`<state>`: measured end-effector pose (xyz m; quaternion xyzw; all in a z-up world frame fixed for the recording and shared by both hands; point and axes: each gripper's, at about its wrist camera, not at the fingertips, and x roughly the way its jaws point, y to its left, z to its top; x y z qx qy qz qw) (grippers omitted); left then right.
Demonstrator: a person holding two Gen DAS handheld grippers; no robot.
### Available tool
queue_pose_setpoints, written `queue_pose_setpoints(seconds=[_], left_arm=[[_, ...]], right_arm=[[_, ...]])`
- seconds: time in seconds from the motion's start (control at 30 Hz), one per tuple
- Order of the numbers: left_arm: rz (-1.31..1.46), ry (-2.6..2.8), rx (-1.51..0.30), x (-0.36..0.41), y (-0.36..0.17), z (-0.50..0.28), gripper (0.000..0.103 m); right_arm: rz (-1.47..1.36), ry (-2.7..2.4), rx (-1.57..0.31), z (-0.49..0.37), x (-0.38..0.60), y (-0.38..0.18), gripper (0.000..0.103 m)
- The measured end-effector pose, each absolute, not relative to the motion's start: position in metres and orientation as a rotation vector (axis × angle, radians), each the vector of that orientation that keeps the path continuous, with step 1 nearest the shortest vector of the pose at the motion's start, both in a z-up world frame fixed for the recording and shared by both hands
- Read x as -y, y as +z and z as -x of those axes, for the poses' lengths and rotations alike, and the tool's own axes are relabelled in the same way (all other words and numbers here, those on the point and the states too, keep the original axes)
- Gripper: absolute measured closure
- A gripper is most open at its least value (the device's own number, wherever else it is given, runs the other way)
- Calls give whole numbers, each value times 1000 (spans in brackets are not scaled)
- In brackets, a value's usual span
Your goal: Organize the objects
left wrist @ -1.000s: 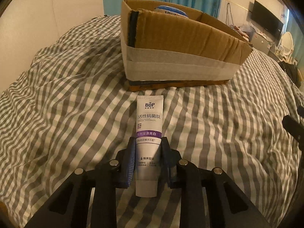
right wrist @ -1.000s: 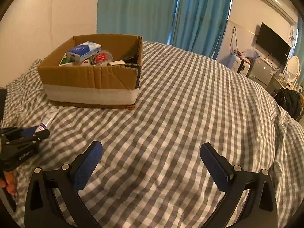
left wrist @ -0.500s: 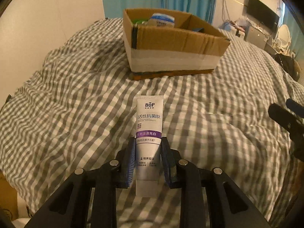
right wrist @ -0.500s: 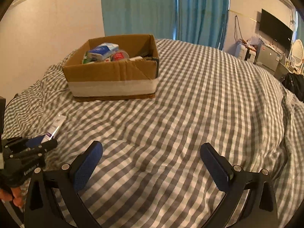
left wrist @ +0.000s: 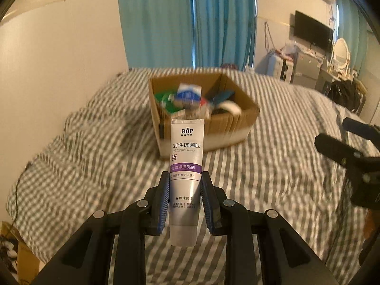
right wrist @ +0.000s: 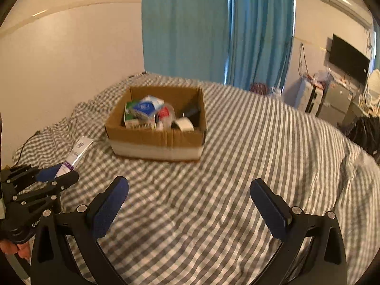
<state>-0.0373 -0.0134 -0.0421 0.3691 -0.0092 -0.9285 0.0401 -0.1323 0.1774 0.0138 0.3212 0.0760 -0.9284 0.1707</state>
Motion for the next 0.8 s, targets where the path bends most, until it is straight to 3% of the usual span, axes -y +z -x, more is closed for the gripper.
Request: queue_pose_setpoints(seconds=[0.47, 0.8], left_arm=[[-959, -2931, 4, 29, 35, 157, 77], [-1016, -2887, 65, 41, 3, 256, 77]], right_arm=[[-730, -2662, -188, 217, -170, 96, 0], [-735, -2655, -259, 309, -139, 79, 0]])
